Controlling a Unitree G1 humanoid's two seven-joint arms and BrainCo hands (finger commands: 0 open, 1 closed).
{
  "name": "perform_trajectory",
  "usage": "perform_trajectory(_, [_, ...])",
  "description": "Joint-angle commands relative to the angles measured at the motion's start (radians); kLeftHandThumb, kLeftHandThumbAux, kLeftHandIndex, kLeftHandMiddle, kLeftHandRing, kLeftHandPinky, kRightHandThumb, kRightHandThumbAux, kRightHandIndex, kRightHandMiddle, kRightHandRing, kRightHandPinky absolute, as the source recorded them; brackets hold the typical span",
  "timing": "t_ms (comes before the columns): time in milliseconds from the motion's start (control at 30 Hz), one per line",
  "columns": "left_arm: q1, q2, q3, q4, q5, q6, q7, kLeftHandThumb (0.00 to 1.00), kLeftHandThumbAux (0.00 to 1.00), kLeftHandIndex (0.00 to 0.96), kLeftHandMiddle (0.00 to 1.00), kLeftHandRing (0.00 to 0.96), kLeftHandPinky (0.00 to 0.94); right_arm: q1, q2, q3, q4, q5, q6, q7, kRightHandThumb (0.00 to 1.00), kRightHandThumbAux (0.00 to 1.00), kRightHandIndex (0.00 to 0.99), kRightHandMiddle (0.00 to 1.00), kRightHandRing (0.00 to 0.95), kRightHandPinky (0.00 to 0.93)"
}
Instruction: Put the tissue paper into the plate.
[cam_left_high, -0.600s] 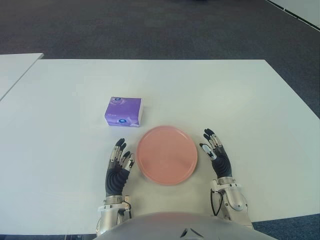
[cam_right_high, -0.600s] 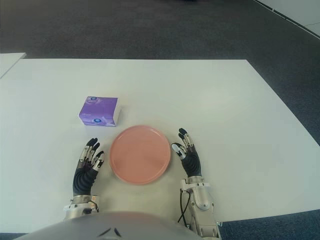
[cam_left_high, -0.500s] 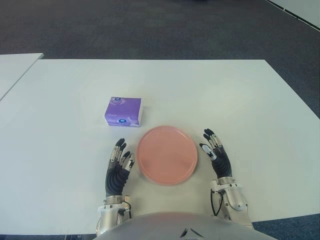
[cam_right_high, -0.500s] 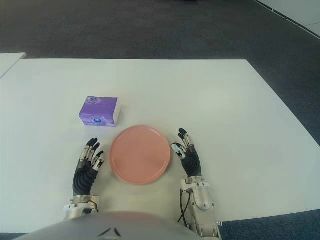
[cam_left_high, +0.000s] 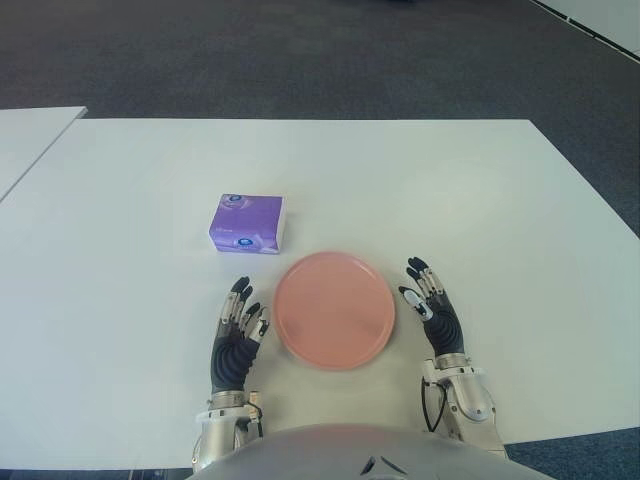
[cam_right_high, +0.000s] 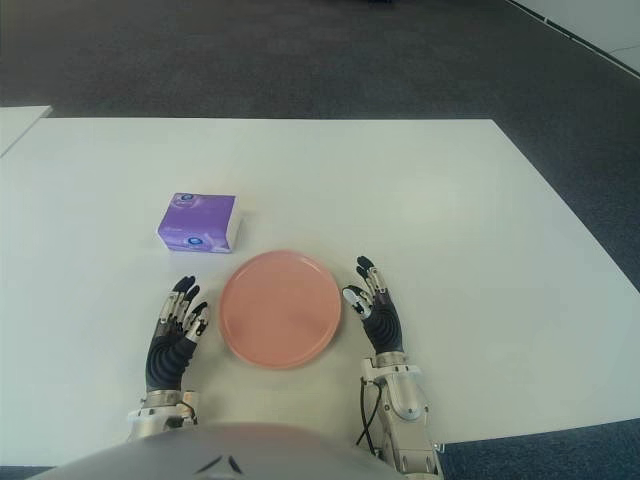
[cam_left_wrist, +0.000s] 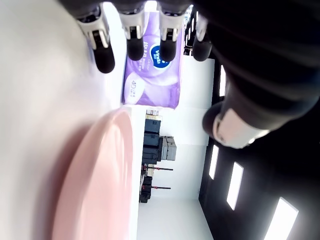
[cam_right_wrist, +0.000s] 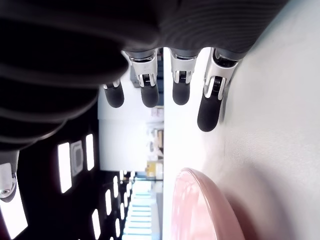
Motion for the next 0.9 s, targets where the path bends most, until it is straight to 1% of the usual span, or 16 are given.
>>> perform_trajectory(33, [0.016, 0.003, 0.019, 0.041, 0.006, 0.067, 0.004, 0.128, 0.689, 0.036, 0.045, 0.035, 0.033, 0.035, -0.001, 0.007, 0.077, -0.012, 0.062, 0.003, 0.204, 0.429, 0.026, 0.070, 0.028, 0.004])
perform_trajectory(133, [0.011, 0.003, 0.023, 0.043, 0.017, 0.059, 0.010, 0.130, 0.690, 0.037, 0.046, 0.037, 0.033, 0.033, 0.001, 0.008, 0.077, -0.014, 0.062, 0.001, 0.204, 0.426, 0.026, 0.069, 0.029, 0.011])
perform_trajectory(200, [0.004, 0.007, 0.029, 0.053, 0.084, 0.020, 0.047, 0.138, 0.686, 0.037, 0.044, 0.039, 0.047, 0.031, 0.001, 0.008, 0.078, -0.017, 0.064, -0.001, 0.203, 0.423, 0.026, 0.069, 0.029, 0.010])
perform_trajectory(233, [0.010, 0.021, 0.037, 0.031, 0.192, -0.007, 0.102, 0.141, 0.684, 0.037, 0.043, 0.040, 0.051, 0.031, 0.000, 0.008, 0.078, -0.019, 0.064, -0.001, 0.203, 0.423, 0.026, 0.069, 0.029, 0.010])
perform_trajectory(267, [0.014, 0.031, 0.042, 0.013, 0.271, -0.025, 0.141, 0.152, 0.674, 0.037, 0.048, 0.046, 0.045, 0.031, 0.000, 0.009, 0.078, -0.020, 0.063, -0.001, 0.202, 0.421, 0.026, 0.069, 0.028, 0.006])
perform_trajectory(300, [0.006, 0.056, 0.052, -0.029, 0.446, -0.014, 0.236, 0.160, 0.668, 0.037, 0.050, 0.050, 0.041, 0.030, -0.002, 0.009, 0.079, -0.022, 0.062, 0.000, 0.201, 0.420, 0.026, 0.069, 0.027, 0.004])
perform_trajectory(333, [0.000, 0.072, 0.058, -0.057, 0.568, -0.005, 0.303, 0.173, 0.644, 0.040, 0.059, 0.056, 0.039, 0.029, -0.003, 0.009, 0.080, -0.023, 0.061, 0.000, 0.200, 0.422, 0.026, 0.068, 0.025, 0.002])
perform_trajectory(367, [-0.018, 0.100, 0.062, -0.083, 0.703, 0.032, 0.376, 0.177, 0.635, 0.041, 0.062, 0.058, 0.038, 0.029, -0.005, 0.009, 0.081, -0.025, 0.058, 0.001, 0.200, 0.422, 0.026, 0.068, 0.025, 0.002])
perform_trajectory(400, [-0.031, 0.119, 0.063, -0.096, 0.789, 0.059, 0.424, 0.190, 0.607, 0.050, 0.073, 0.066, 0.057, 0.027, -0.006, 0.010, 0.085, -0.026, 0.056, 0.001, 0.199, 0.423, 0.025, 0.066, 0.022, 0.001])
perform_trajectory(433, [-0.048, 0.136, 0.065, -0.099, 0.845, 0.083, 0.457, 0.195, 0.596, 0.054, 0.076, 0.069, 0.064, 0.026, -0.007, 0.010, 0.087, -0.028, 0.054, 0.002, 0.199, 0.424, 0.025, 0.065, 0.021, 0.000])
perform_trajectory(467, [-0.062, 0.147, 0.065, -0.099, 0.880, 0.100, 0.479, 0.206, 0.574, 0.064, 0.084, 0.075, 0.079, 0.023, -0.008, 0.010, 0.091, -0.029, 0.053, 0.002, 0.198, 0.426, 0.025, 0.064, 0.019, 0.000])
perform_trajectory(533, [-0.115, 0.179, 0.077, -0.094, 0.943, 0.145, 0.520, 0.222, 0.537, 0.084, 0.095, 0.084, 0.096, 0.018, -0.011, 0.009, 0.097, -0.031, 0.053, 0.003, 0.198, 0.430, 0.024, 0.063, 0.017, 0.000])
perform_trajectory(600, [-0.160, 0.202, 0.086, -0.088, 0.982, 0.181, 0.546, 0.231, 0.512, 0.098, 0.102, 0.088, 0.103, 0.013, -0.013, 0.009, 0.102, -0.033, 0.053, 0.003, 0.199, 0.434, 0.024, 0.064, 0.017, 0.000])
perform_trajectory(667, [-0.222, 0.231, 0.108, -0.110, 1.034, 0.232, 0.557, 0.236, 0.485, 0.110, 0.108, 0.091, 0.103, 0.001, -0.015, 0.006, 0.117, -0.032, 0.055, 0.004, 0.200, 0.439, 0.024, 0.065, 0.018, 0.000])
perform_trajectory(800, [-0.271, 0.245, 0.110, -0.137, 1.095, 0.298, 0.562, 0.247, 0.443, 0.122, 0.117, 0.094, 0.101, -0.012, -0.014, 0.004, 0.137, -0.033, 0.050, 0.001, 0.203, 0.442, 0.024, 0.063, 0.018, 0.000])
perform_trajectory(900, [-0.308, 0.247, 0.110, -0.186, 1.128, 0.353, 0.509, 0.253, 0.425, 0.123, 0.119, 0.094, 0.094, -0.019, -0.013, 0.002, 0.151, -0.038, 0.048, -0.006, 0.205, 0.444, 0.024, 0.062, 0.019, 0.005])
